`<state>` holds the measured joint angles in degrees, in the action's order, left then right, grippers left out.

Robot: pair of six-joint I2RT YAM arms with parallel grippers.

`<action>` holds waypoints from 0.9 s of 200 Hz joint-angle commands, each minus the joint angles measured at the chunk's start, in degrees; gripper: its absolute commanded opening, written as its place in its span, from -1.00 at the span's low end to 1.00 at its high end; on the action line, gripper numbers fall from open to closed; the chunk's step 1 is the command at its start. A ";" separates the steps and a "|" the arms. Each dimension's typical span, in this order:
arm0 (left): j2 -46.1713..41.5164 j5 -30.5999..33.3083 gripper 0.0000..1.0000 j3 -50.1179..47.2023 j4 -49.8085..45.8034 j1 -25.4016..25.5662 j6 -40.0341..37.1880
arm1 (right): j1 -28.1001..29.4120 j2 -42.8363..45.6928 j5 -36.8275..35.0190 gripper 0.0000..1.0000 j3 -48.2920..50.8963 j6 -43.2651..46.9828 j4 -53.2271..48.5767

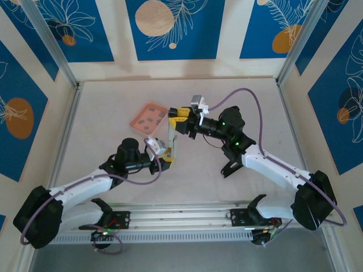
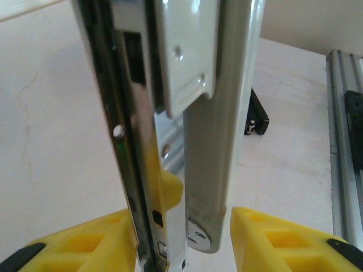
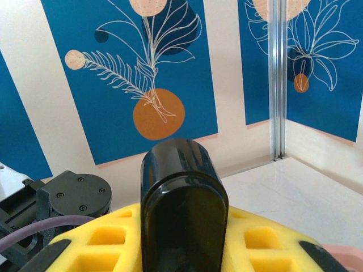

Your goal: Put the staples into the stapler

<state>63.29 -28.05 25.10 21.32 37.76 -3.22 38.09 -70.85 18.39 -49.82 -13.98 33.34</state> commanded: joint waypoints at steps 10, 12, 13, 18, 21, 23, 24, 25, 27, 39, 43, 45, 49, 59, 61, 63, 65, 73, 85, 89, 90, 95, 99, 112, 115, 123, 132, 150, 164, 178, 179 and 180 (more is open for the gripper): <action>0.76 -3.93 0.09 3.07 9.41 0.83 3.74 | -2.20 0.46 3.32 -1.00 0.90 -1.61 5.02; 0.82 -3.94 0.11 3.10 9.74 0.83 3.99 | -2.40 0.50 3.78 -1.00 1.03 -1.68 5.03; 0.80 -3.94 0.12 3.10 9.90 0.83 4.13 | -2.53 0.47 4.08 -1.00 1.08 -1.72 5.05; 0.79 -4.13 0.14 3.07 10.58 0.77 4.63 | -3.12 0.66 5.05 -1.00 1.43 -1.83 5.11; 0.79 -4.30 0.16 3.10 11.12 0.78 4.92 | -3.29 0.72 5.63 -1.00 1.61 -1.95 5.07; 0.79 -4.36 0.16 3.11 11.38 0.77 5.08 | -3.53 0.78 5.94 -1.00 1.65 -2.05 5.04; 0.79 -4.37 0.17 3.11 11.51 0.75 5.12 | -3.62 0.79 6.08 -1.00 1.74 -2.03 5.06; 0.79 -4.42 0.17 3.11 11.62 0.75 5.27 | -3.67 0.84 6.28 -1.00 1.79 -2.03 5.06; 0.79 -4.54 0.18 3.13 11.85 0.74 5.47 | -3.88 0.92 6.54 -1.00 1.93 -2.13 5.06; 0.63 -5.06 0.22 3.13 12.88 0.74 6.56 | -4.76 1.39 7.86 -1.00 2.56 -2.48 5.24; 0.57 -5.17 0.24 3.19 13.11 0.79 6.85 | -4.98 1.61 8.34 -1.00 2.75 -2.53 5.36; 0.53 -5.21 0.24 3.24 13.13 0.80 6.94 | -5.13 1.70 8.61 -1.00 2.85 -2.52 5.43; 0.45 -5.27 0.26 3.36 13.16 0.69 7.20 | -5.40 1.91 9.13 -1.00 3.08 -2.52 5.63; 0.23 -5.32 0.29 3.52 13.16 0.72 7.55 | -6.28 2.40 10.69 -1.00 3.57 -2.62 6.00; 0.07 -5.34 0.29 3.56 13.16 0.67 7.54 | -6.43 2.50 11.05 -1.00 3.68 -2.67 6.07; 0.08 -5.32 0.30 3.64 13.12 0.65 7.51 | -6.62 2.61 11.45 -1.00 3.77 -2.73 6.19; 0.08 -5.34 0.30 3.75 13.04 0.61 7.59 | -6.84 2.68 11.85 -1.00 3.88 -2.83 6.31; 0.07 -5.19 0.31 4.03 12.76 0.52 7.30 | -7.58 3.06 13.21 -1.00 4.21 -3.02 6.52; 0.59 -5.75 0.32 5.32 11.42 0.47 6.64 | -8.64 3.64 15.29 -1.00 4.84 -3.28 6.78; 0.72 -6.17 0.32 5.82 10.75 0.47 6.43 | -8.99 3.77 16.05 -1.00 4.93 -3.38 6.96; 0.80 -6.24 0.32 5.96 10.58 0.47 6.41 | -9.08 3.78 16.23 -1.00 5.01 -3.40 7.02; 0.95 -6.64 0.31 6.58 9.73 0.47 6.26 | -9.42 3.99 17.04 -1.00 5.20 -3.58 7.16; 1.24 -7.04 0.32 6.97 9.41 0.47 6.28 | -9.66 4.11 17.61 -1.00 5.28 -3.62 7.19; 1.94 -8.16 0.30 7.78 9.13 0.47 6.16 | -10.35 4.56 19.70 -1.00 5.61 -3.84 7.53; 2.13 -8.37 0.28 7.91 9.18 0.47 6.12 | -10.53 4.65 20.01 -1.00 5.68 -3.92 7.60; 2.64 -9.20 0.21 8.32 8.89 0.52 5.83 | -10.81 4.83 20.68 -1.00 5.72 -4.15 7.65; 3.26 -10.23 0.15 8.96 8.29 0.48 5.44 | -10.95 5.05 21.19 -1.00 5.85 -4.45 7.85; 4.81 -12.52 0.06 10.51 7.14 0.55 4.92 | -11.10 5.26 22.18 -1.00 6.04 -5.04 8.39; 5.87 -13.70 0.02 11.64 6.23 0.56 4.32 | -10.99 5.28 22.47 -1.00 6.12 -5.72 9.08; 6.57 -14.38 -0.02 12.46 5.41 0.67 3.50 | -11.01 5.17 22.87 -1.00 6.21 -6.26 9.79; 6.58 -14.43 -0.03 12.49 5.36 0.66 3.45 | -11.01 5.14 22.85 -1.00 6.22 -6.29 9.84; 6.63 -14.46 -0.03 12.54 5.33 0.66 3.47 | -11.02 5.12 22.84 -1.00 6.18 -6.35 9.87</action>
<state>68.93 -38.46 34.83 28.62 37.93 2.24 27.18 -67.29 39.27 -44.12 -18.20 37.87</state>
